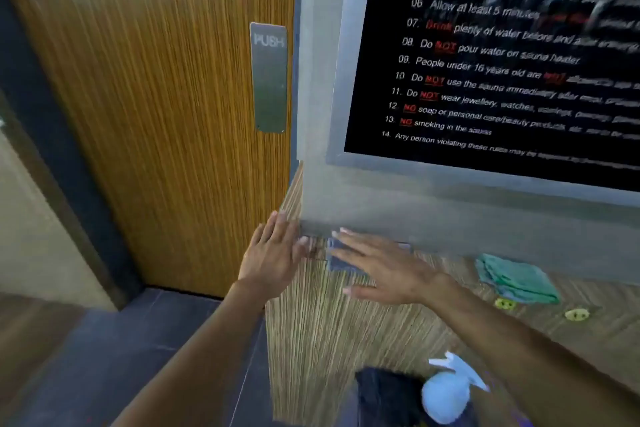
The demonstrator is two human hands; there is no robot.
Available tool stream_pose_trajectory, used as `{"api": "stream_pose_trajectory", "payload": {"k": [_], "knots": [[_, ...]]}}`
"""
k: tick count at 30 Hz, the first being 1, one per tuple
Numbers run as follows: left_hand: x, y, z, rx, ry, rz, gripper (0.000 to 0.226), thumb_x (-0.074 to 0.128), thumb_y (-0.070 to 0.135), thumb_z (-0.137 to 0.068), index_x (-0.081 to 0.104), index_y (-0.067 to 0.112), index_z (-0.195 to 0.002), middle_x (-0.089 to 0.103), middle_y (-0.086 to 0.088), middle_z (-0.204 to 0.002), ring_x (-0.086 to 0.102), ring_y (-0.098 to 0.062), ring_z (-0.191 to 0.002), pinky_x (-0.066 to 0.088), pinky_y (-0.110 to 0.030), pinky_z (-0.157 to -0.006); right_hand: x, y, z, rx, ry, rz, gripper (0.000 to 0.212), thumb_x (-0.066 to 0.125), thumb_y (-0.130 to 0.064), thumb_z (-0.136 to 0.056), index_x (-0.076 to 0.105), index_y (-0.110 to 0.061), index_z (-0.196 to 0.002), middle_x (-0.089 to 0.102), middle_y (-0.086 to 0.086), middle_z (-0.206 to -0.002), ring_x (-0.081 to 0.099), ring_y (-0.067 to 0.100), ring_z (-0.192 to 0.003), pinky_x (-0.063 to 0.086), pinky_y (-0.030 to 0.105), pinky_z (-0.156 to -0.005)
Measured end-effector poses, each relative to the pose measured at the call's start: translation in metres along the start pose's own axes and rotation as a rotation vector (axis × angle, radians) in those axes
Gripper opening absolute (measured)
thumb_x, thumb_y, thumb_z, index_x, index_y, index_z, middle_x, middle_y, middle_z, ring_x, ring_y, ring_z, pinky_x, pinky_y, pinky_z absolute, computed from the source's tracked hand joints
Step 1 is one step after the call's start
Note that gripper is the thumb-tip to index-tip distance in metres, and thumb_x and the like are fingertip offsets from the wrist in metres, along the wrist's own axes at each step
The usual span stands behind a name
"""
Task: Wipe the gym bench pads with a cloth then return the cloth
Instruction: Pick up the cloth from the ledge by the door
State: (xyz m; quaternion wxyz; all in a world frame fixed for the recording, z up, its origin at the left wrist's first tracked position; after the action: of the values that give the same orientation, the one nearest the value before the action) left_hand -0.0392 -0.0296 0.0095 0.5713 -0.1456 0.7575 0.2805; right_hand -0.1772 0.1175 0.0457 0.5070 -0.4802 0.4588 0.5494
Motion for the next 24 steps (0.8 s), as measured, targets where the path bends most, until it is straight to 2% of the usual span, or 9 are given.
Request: {"api": "stream_pose_trajectory", "payload": {"k": [2, 4, 7, 10, 15, 18, 24], "knots": [[0.009, -0.004, -0.006, 0.003, 0.029, -0.020, 0.096, -0.029, 0.065, -0.084, 0.005, 0.017, -0.160, -0.002, -0.005, -0.168, -0.010, -0.020, -0.154, 0.002, -0.041, -0.126, 0.004, 0.010, -0.011, -0.145, 0.029, 0.104, 0.077, 0.029, -0.066, -0.096, 0.002, -0.027, -0.156, -0.012, -0.003, -0.164, -0.015, 0.013, -0.150, 0.001, 0.038, -0.123], [0.018, -0.009, -0.007, 0.006, 0.062, -0.027, 0.094, -0.026, 0.065, -0.087, 0.009, 0.017, -0.160, -0.003, -0.002, -0.167, -0.009, -0.019, -0.154, 0.003, -0.040, -0.125, 0.007, 0.019, -0.019, -0.220, 0.031, 0.176, 0.076, 0.025, -0.064, -0.098, -0.003, -0.024, -0.156, -0.013, 0.000, -0.164, -0.015, 0.014, -0.150, -0.007, 0.035, -0.121], [0.028, -0.012, -0.009, 0.018, 0.140, -0.034, 0.076, -0.006, 0.058, -0.101, 0.021, 0.016, -0.158, 0.009, -0.002, -0.166, 0.002, -0.019, -0.155, 0.011, -0.040, -0.125, 0.013, 0.025, -0.026, -0.305, 0.034, 0.167, 0.073, 0.025, -0.057, -0.102, -0.012, -0.022, -0.155, -0.019, -0.001, -0.163, -0.021, 0.010, -0.149, -0.008, 0.032, -0.122], [0.031, -0.015, -0.011, 0.018, 0.212, -0.036, 0.062, 0.012, 0.046, -0.106, 0.033, 0.015, -0.154, 0.024, -0.004, -0.163, 0.013, -0.018, -0.153, 0.018, -0.039, -0.123, 0.019, 0.033, -0.029, -0.307, 0.008, 0.092, 0.074, 0.026, -0.052, -0.103, -0.017, -0.019, -0.153, -0.025, -0.003, -0.161, -0.026, 0.005, -0.146, -0.013, 0.028, -0.120], [0.037, -0.015, -0.015, 0.029, 0.301, -0.039, 0.052, 0.026, 0.034, -0.106, 0.048, 0.007, -0.146, 0.042, -0.011, -0.155, 0.028, -0.026, -0.150, 0.031, -0.045, -0.119, 0.024, 0.036, -0.034, -0.309, 0.007, 0.056, 0.069, 0.021, -0.049, -0.105, -0.020, -0.019, -0.152, -0.030, -0.006, -0.159, -0.028, 0.002, -0.144, -0.016, 0.025, -0.118], [0.037, -0.014, -0.014, 0.016, 0.303, -0.057, 0.052, 0.026, 0.034, -0.106, 0.047, 0.008, -0.146, 0.041, -0.011, -0.155, 0.026, -0.025, -0.150, 0.026, -0.042, -0.121, 0.029, 0.036, -0.032, -0.285, 0.014, 0.009, 0.065, 0.019, -0.045, -0.105, -0.017, -0.019, -0.153, -0.027, -0.004, -0.160, -0.026, 0.003, -0.145, -0.013, 0.027, -0.120], [0.036, -0.010, -0.002, 0.003, 0.229, -0.095, 0.064, 0.007, 0.048, -0.106, 0.033, 0.015, -0.155, 0.026, -0.005, -0.163, 0.014, -0.018, -0.153, 0.015, -0.039, -0.124, 0.027, 0.028, -0.025, -0.209, 0.022, -0.145, 0.064, 0.011, -0.049, -0.100, -0.009, -0.022, -0.155, -0.018, -0.007, -0.162, -0.019, -0.002, -0.146, -0.001, 0.028, -0.124]]}}
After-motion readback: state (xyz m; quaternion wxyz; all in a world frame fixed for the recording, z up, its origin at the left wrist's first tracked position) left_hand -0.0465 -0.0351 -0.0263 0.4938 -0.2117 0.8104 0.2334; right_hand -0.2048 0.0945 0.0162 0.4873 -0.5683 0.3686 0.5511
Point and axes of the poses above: each hand's wrist, its own z-axis away from the middle knuckle, its own x-axis out of the palm, y = z × x, the point moved 5 cm from there along -z, towards the middle knuckle
